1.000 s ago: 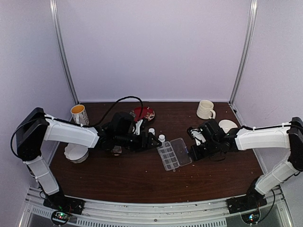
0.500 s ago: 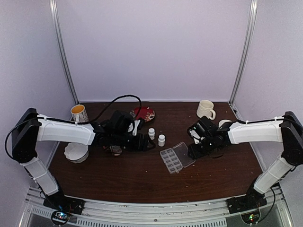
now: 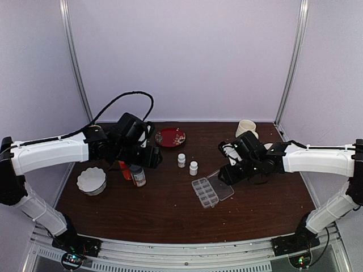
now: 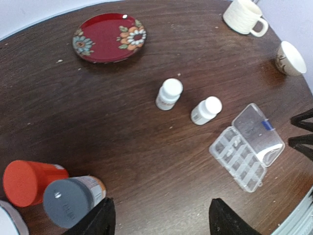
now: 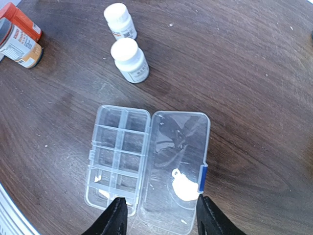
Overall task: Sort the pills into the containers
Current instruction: Place the pill container at the center of the board, then move the pill bottle to the center of the board.
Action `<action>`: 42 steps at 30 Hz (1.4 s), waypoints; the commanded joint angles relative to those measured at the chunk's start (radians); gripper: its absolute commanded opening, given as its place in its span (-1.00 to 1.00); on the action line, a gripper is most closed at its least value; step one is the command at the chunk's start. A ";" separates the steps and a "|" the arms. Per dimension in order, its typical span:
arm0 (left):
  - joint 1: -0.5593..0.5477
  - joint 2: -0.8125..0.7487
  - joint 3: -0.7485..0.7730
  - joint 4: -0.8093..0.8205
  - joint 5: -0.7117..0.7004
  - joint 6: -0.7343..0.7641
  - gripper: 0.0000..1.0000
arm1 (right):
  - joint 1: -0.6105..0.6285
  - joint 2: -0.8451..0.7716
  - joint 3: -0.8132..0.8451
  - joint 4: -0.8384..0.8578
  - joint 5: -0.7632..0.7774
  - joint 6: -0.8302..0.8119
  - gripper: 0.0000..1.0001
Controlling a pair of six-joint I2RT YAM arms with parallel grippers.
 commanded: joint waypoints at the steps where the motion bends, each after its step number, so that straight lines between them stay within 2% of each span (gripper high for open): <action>1: 0.028 -0.072 0.010 -0.193 -0.117 0.036 0.29 | 0.022 -0.004 0.030 0.040 -0.006 -0.013 0.01; 5: 0.087 -0.098 -0.031 -0.250 -0.102 0.035 0.22 | 0.025 -0.009 0.019 0.060 -0.010 -0.006 0.02; 11: 0.120 -0.077 -0.044 -0.269 -0.053 0.039 0.37 | 0.032 -0.025 0.009 0.064 -0.007 -0.009 0.07; 15: 0.135 -0.026 -0.034 -0.267 -0.016 0.049 0.37 | 0.033 -0.027 0.006 0.078 -0.011 -0.002 0.08; 19: 0.138 0.023 -0.007 -0.301 -0.048 0.029 0.37 | 0.041 -0.030 0.008 0.078 -0.017 0.002 0.09; 34: 0.178 0.112 0.019 -0.247 -0.033 0.021 0.48 | 0.046 -0.023 0.029 0.065 -0.009 -0.004 0.10; 42: 0.178 0.137 0.046 -0.237 -0.049 0.000 0.37 | 0.058 -0.016 0.051 0.043 -0.001 -0.014 0.10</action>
